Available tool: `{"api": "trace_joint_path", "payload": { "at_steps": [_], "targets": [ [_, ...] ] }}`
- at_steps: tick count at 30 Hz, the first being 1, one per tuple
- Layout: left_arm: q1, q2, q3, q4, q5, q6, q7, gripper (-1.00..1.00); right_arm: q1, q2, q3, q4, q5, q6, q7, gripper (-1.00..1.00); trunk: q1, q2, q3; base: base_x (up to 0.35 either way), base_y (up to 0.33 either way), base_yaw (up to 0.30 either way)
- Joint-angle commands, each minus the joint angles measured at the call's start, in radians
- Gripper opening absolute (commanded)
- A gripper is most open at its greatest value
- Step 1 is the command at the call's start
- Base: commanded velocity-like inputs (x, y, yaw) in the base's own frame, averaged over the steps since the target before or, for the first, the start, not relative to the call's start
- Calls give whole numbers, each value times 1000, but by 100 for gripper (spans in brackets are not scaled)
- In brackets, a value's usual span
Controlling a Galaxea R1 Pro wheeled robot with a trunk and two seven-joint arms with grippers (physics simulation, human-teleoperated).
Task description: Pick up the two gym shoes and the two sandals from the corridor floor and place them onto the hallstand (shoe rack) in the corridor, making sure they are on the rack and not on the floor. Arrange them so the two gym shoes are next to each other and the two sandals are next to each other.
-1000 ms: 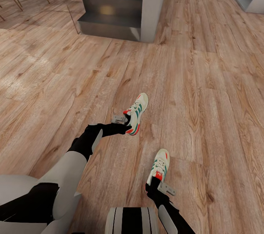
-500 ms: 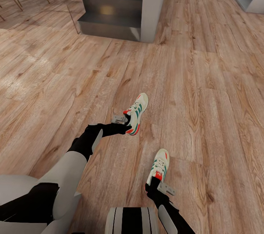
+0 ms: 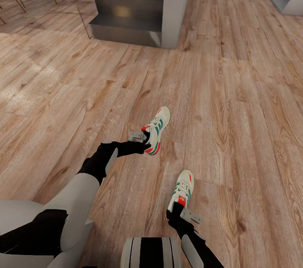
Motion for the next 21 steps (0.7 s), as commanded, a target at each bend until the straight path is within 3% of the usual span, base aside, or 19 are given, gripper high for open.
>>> {"api": "trace_joint_path", "payload": {
  "at_steps": [1,17,21],
  "targets": [
    [0,0,3,-2,-10,3,-6,-100,0,0,2,-3,-4,4,-7,-100,0,0,-1,0,0,0],
    [0,1,5,-2,-11,3,-8,-100,0,0,3,-2,-4,1,-7,-100,0,0,-1,0,0,0],
    [0,1,4,-2,-11,3,-7,-100,0,0,3,-1,-4,1,-7,-100,-2,1,15,0,0,0]
  ]
}}
